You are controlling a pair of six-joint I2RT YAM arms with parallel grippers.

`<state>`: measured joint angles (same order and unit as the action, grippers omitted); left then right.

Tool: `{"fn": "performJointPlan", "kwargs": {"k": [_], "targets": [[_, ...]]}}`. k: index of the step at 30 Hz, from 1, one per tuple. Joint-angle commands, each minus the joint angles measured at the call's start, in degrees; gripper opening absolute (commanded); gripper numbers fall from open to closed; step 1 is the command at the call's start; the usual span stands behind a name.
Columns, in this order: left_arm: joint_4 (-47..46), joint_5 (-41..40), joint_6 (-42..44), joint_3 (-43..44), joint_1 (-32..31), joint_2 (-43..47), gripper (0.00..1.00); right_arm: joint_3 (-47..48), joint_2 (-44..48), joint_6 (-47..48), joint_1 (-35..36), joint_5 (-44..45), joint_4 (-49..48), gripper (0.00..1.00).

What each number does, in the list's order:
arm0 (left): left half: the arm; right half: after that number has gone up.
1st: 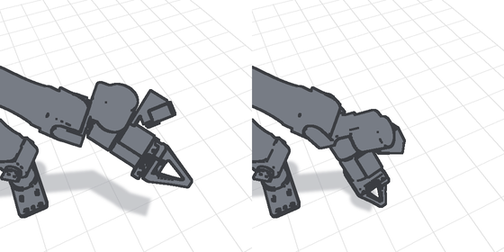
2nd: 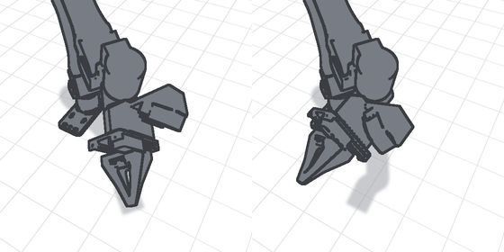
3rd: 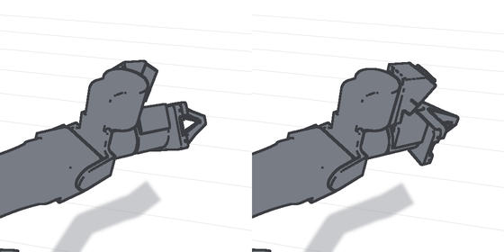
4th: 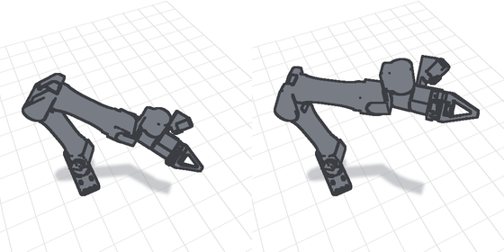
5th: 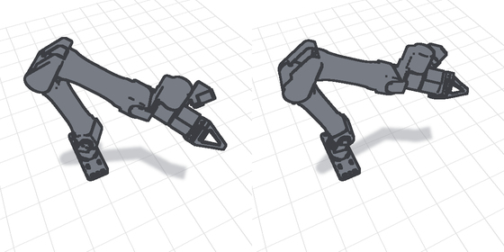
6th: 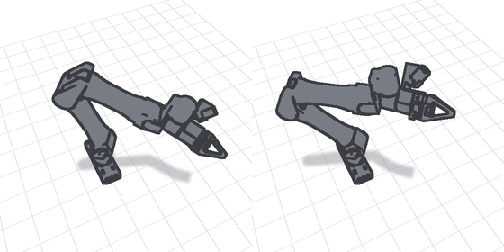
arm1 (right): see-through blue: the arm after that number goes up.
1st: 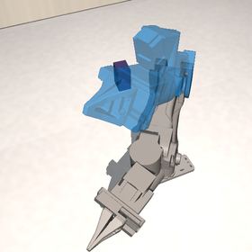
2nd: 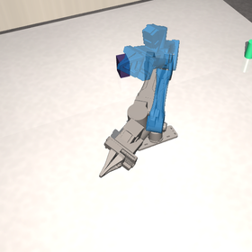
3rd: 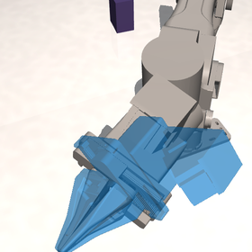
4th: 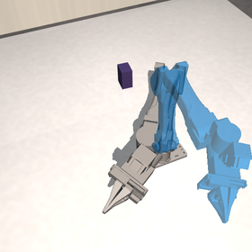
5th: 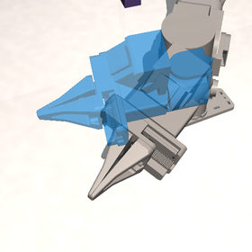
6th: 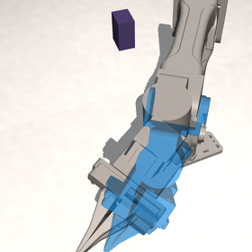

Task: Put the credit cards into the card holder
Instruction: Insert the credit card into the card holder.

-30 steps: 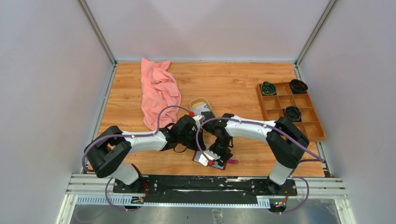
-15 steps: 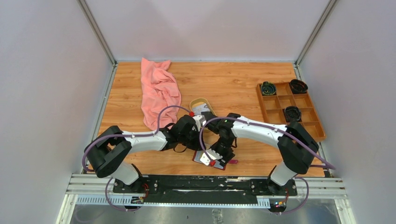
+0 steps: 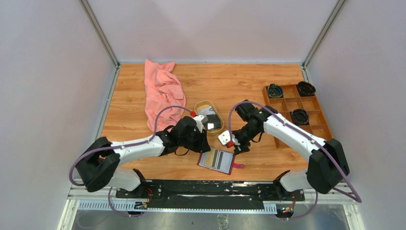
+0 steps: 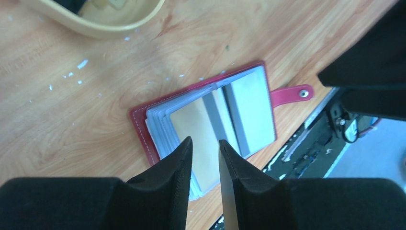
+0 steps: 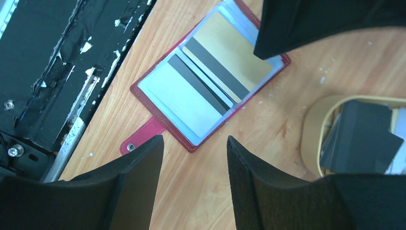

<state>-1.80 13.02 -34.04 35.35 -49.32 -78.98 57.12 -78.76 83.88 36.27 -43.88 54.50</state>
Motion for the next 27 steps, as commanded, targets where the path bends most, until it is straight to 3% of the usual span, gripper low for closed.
{"fn": "performJointPlan", "kwargs": {"k": [1, 7, 10, 13, 15, 16, 17, 21, 27], "targets": [[0.5, -2.6, 2.2, 1.6, -0.3, 6.1, 0.32, -0.5, 2.4, -3.3, -4.9, -6.8, 1.6, 0.55], [0.5, -5.7, 4.9, -0.8, -0.3, 16.3, 0.37, 1.2, 4.3, -9.8, -11.2, -9.4, 1.6, 0.56], [0.5, -9.2, 5.6, -2.6, -0.3, 22.7, 0.46, 1.9, 4.9, -13.6, -13.7, -9.7, 1.5, 0.55], [0.4, -12.8, 5.9, -4.7, -0.3, 29.2, 0.64, 2.2, 6.1, -16.2, -16.3, -10.2, 1.5, 0.55], [0.4, -16.2, 6.3, -5.9, -0.3, 32.5, 0.81, 2.1, 7.1, -16.7, -18.0, -10.4, 1.5, 0.55], [0.4, -17.2, 6.1, -6.5, -0.3, 34.0, 0.95, 1.9, 7.5, -17.2, -18.6, -10.4, 1.4, 0.55], [0.4, -17.9, 5.8, -7.1, -0.3, 35.2, 0.99, 1.7, 8.1, -17.7, -19.3, -10.4, 1.4, 0.55], [0.3, -18.1, 3.5, -9.0, -0.3, 37.9, 1.00, 1.2, 10.3, -20.2, -21.9, -10.1, 1.0, 0.56], [0.1, -9.1, 0.8, -7.5, -0.3, 35.0, 1.00, -2.2, 13.8, -23.9, -27.6, -10.9, -2.4, 0.56]]}}
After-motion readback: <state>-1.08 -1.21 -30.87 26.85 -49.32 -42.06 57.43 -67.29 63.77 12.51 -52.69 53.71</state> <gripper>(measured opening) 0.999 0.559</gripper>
